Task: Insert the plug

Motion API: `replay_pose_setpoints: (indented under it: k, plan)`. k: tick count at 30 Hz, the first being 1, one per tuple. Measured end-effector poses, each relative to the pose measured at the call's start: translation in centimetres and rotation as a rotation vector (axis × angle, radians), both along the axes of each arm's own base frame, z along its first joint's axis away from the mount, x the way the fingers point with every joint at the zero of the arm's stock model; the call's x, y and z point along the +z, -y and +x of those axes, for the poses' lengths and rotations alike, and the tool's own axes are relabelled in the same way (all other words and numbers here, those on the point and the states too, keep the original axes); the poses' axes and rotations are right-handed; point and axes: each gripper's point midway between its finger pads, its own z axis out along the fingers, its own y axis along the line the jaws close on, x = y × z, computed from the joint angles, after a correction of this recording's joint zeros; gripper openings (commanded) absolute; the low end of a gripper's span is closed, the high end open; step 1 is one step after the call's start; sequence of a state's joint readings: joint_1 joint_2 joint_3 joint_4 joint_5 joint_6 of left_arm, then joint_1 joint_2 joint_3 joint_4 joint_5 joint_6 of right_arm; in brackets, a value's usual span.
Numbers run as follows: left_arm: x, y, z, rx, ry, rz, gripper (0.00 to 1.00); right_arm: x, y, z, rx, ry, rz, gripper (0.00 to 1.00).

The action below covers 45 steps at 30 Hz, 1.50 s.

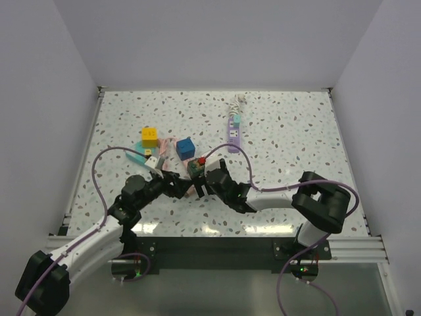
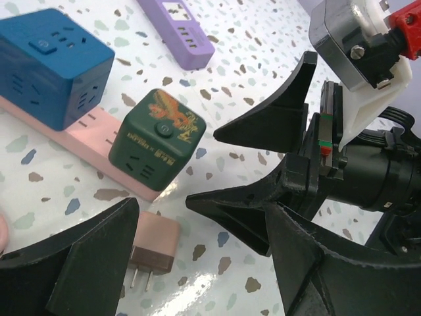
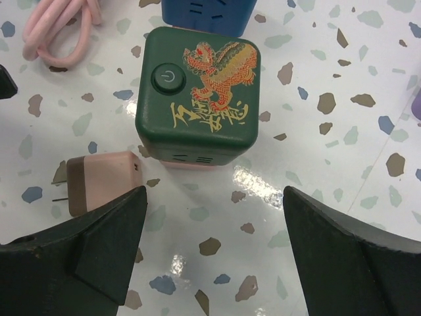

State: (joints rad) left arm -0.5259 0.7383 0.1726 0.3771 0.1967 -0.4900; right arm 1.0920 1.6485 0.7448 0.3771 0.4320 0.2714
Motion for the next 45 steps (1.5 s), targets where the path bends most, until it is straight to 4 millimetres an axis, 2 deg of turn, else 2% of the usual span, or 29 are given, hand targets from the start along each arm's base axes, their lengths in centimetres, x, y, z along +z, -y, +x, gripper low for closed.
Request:
replay_pose_setpoints:
  k: [7, 10, 24, 35, 41, 45]
  plan:
    - [-3.4, -1.2, -0.5, 0.044, -0.099, 0.070, 0.82, -3.5, -0.8, -0.4, 0.020, -0.026, -0.045, 0.89]
    - [-4.3, -1.4, -0.7, 0.053, -0.129, 0.086, 0.83, -4.4, -1.0, -0.6, 0.027, -0.032, -0.055, 0.89]
    - [-4.4, -2.4, -0.6, 0.113, -0.147, 0.075, 0.89, -4.3, -1.7, -0.6, 0.011, -0.031, -0.039, 0.89]
    - [-3.0, -1.7, -1.5, 0.069, -0.132, 0.015, 0.91, -2.6, -1.0, -1.8, -0.052, 0.002, -0.007, 0.89]
    - [-3.5, -2.2, -1.7, 0.090, -0.158, 0.023, 1.00, -3.1, -1.2, -2.3, -0.070, -0.004, -0.002, 0.89]
    - [-4.8, -3.1, -2.2, 0.136, -0.210, 0.044, 1.00, -4.3, -1.8, -2.7, -0.072, -0.024, -0.004, 0.89]
